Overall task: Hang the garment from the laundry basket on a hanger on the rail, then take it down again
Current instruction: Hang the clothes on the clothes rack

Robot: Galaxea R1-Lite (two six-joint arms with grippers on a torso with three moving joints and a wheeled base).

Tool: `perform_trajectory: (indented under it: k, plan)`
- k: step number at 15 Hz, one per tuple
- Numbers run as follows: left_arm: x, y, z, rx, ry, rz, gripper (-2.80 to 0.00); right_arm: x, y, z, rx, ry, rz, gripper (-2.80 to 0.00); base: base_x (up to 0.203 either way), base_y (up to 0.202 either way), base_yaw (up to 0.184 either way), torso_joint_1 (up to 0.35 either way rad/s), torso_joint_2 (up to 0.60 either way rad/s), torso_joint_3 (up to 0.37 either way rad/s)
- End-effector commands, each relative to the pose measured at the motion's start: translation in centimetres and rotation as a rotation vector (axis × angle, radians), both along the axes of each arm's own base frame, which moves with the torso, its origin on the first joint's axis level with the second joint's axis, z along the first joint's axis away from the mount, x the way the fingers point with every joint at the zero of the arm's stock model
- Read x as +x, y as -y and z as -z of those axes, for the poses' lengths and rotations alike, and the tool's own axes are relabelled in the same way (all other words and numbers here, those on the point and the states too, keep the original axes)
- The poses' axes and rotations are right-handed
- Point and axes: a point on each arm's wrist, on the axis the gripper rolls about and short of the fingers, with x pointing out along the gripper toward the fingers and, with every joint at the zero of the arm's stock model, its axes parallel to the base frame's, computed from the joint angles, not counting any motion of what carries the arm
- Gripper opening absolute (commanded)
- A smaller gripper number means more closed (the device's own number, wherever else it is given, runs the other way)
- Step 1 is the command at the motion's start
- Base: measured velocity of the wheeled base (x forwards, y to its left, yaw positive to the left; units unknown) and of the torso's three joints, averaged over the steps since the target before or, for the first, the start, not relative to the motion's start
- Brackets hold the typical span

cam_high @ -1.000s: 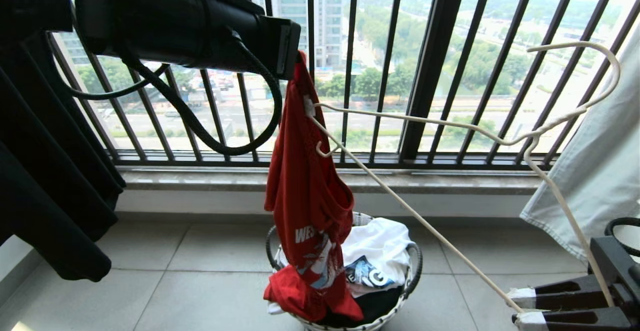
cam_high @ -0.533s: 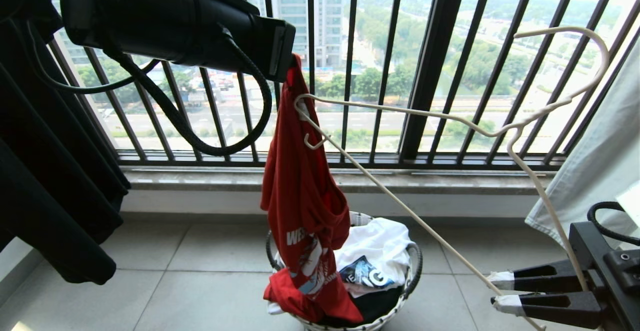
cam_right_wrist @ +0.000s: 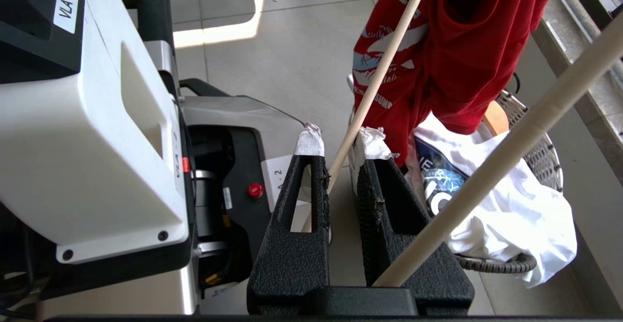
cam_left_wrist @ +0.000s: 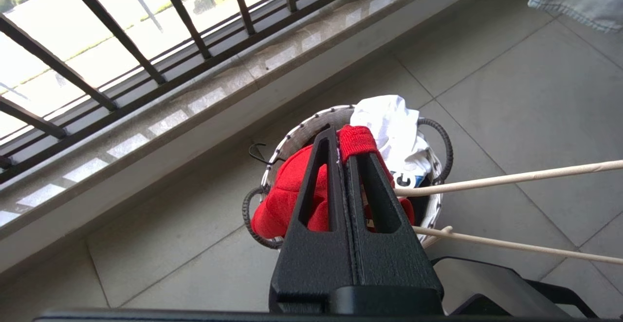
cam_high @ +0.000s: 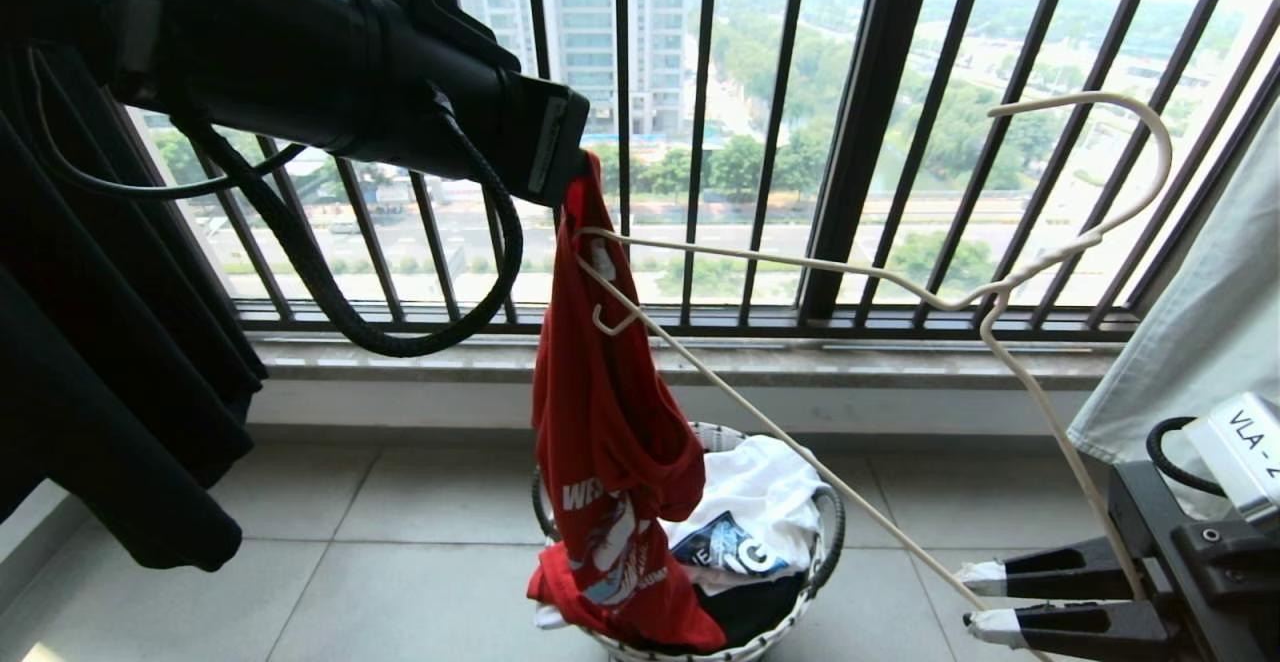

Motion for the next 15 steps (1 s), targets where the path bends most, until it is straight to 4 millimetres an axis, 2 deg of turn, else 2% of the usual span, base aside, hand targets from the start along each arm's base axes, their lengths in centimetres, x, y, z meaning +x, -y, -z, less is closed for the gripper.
perform_trajectory:
  k: [1,7,10,15]
  plan:
    - [-1.2,-0.4,-0.1,0.022,-0.024,0.014,-2.8,0.1,0.0,0.1,-0.002,0.001,-0.005,-2.8,0.0,0.0,0.0,0.0,0.0,0.0]
    - [-2.6,-0.7,-0.6,0.018,-0.032,0.04,-2.8,0.1,0.4,0.2,-0.052,0.053,0.051,-2.8,0.0,0.0,0.0,0.0,0.0,0.0]
    - [-4.3,-0.3,-0.3,0.043,-0.057,0.097,-2.8,0.2,0.9,0.4,-0.057,0.058,0.076,-2.8,0.0,0.0,0.0,0.0,0.0,0.0]
    - [-3.2,1.5,-0.2,0.02,-0.043,0.118,-2.8,-0.2,1.0,1.1,-0.083,0.084,0.054,-2.8,0.0,0.0,0.0,0.0,0.0,0.0]
